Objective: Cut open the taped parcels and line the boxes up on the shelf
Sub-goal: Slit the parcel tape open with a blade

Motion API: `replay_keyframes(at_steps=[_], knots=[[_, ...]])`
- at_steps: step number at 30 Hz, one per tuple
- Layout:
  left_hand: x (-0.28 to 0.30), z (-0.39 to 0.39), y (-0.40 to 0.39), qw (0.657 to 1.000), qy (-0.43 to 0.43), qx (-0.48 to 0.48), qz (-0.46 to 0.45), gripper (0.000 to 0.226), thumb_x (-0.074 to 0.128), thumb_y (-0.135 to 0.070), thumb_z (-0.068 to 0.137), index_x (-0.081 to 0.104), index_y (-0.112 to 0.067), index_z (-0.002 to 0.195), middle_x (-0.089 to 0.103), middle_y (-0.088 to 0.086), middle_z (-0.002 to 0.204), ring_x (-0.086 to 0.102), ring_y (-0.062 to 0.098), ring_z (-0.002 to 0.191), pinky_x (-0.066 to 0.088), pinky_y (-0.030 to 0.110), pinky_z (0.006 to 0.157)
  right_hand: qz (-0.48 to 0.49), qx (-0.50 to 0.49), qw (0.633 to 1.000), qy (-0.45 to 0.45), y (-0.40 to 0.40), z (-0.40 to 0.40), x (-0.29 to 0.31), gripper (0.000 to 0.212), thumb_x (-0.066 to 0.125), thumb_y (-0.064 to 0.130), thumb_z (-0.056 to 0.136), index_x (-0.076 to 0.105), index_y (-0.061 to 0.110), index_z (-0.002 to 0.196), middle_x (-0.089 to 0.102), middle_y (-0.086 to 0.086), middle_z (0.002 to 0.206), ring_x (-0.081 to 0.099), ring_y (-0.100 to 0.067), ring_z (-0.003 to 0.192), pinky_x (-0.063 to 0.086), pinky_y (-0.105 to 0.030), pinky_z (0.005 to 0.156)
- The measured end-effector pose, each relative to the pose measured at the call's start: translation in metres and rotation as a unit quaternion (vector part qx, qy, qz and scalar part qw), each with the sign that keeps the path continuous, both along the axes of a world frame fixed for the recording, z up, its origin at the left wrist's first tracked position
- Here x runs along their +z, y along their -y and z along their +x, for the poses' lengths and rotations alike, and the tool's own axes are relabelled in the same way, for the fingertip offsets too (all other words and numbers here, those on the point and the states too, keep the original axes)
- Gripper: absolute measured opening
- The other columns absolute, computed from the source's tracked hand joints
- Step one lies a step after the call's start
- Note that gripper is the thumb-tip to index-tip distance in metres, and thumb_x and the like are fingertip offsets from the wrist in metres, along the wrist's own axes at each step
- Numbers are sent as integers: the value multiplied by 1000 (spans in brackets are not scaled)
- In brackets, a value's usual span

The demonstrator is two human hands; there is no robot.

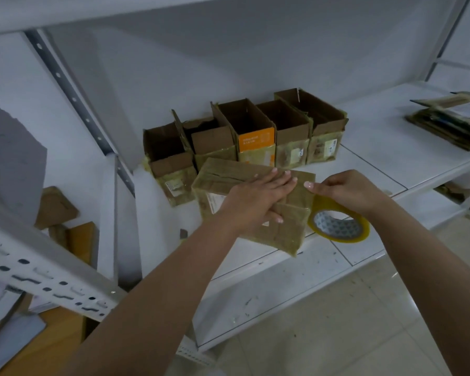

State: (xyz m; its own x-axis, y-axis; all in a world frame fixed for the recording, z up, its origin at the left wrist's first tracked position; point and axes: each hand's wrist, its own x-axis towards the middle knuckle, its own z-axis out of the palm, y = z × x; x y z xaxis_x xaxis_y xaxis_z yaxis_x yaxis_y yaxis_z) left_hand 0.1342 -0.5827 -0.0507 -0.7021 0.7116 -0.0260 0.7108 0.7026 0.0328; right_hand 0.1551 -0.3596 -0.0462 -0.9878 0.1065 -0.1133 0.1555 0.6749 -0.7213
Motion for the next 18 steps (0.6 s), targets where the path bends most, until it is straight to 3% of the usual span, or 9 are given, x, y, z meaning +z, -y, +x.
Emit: replay_keyframes(at_steps=[3, 5, 8, 10, 12, 15, 18], knots=[[6, 5, 9, 999, -11, 18, 46, 102, 69, -50, 81, 6, -23, 157, 6, 0, 164, 1, 17, 151, -2, 41, 120, 1, -19, 1000, -11, 1, -1, -3, 51, 67, 73, 70, 73, 22, 70, 69, 4, 76, 62, -12, 76, 47, -34, 70], [9, 11, 26, 987, -57, 55, 139, 91, 65, -55, 82, 23, -19, 154, 26, 6, 160, 19, 24, 148, 12, 51, 121, -12, -32, 999, -30, 0, -1, -4, 52, 65, 72, 72, 72, 21, 69, 68, 3, 75, 62, -15, 76, 47, -35, 70], [0, 20, 74, 917, -139, 191, 322, 55, 56, -39, 95, 46, -13, 143, 49, 12, 144, 52, 30, 125, 43, 47, 106, -43, -47, 997, -54, 0, 1, -8, 50, 64, 68, 77, 72, 19, 70, 68, -2, 76, 62, -20, 79, 48, -39, 75], [-15, 29, 103, 865, -165, 293, 374, 40, 56, -22, 97, 53, -9, 135, 54, 15, 131, 58, 33, 111, 51, 44, 93, -34, -57, 996, -61, 2, 1, -9, 50, 62, 67, 81, 74, 19, 74, 69, -3, 79, 62, -21, 81, 49, -42, 80], [-35, 36, 120, 842, -139, 391, 345, 38, 58, -20, 95, 53, -8, 130, 52, 14, 127, 54, 33, 114, 50, 43, 88, -24, -65, 996, -63, 5, -1, -7, 51, 60, 66, 82, 74, 18, 75, 69, -5, 80, 62, -21, 80, 49, -43, 81], [-68, 46, 130, 830, 11, 531, 169, 53, 51, -48, 96, 46, -12, 133, 46, 9, 131, 45, 28, 122, 45, 42, 89, -14, -61, 996, -56, 8, -5, -4, 50, 60, 66, 83, 74, 18, 76, 68, -4, 80, 60, -19, 77, 47, -41, 79], [-95, 54, 130, 833, 81, 545, 47, 57, 44, -60, 94, 51, -12, 123, 50, 6, 118, 46, 25, 114, 41, 36, 77, -14, -61, 997, -44, 8, -8, -3, 47, 61, 65, 82, 73, 20, 78, 67, 0, 80, 59, -18, 78, 45, -38, 76]])
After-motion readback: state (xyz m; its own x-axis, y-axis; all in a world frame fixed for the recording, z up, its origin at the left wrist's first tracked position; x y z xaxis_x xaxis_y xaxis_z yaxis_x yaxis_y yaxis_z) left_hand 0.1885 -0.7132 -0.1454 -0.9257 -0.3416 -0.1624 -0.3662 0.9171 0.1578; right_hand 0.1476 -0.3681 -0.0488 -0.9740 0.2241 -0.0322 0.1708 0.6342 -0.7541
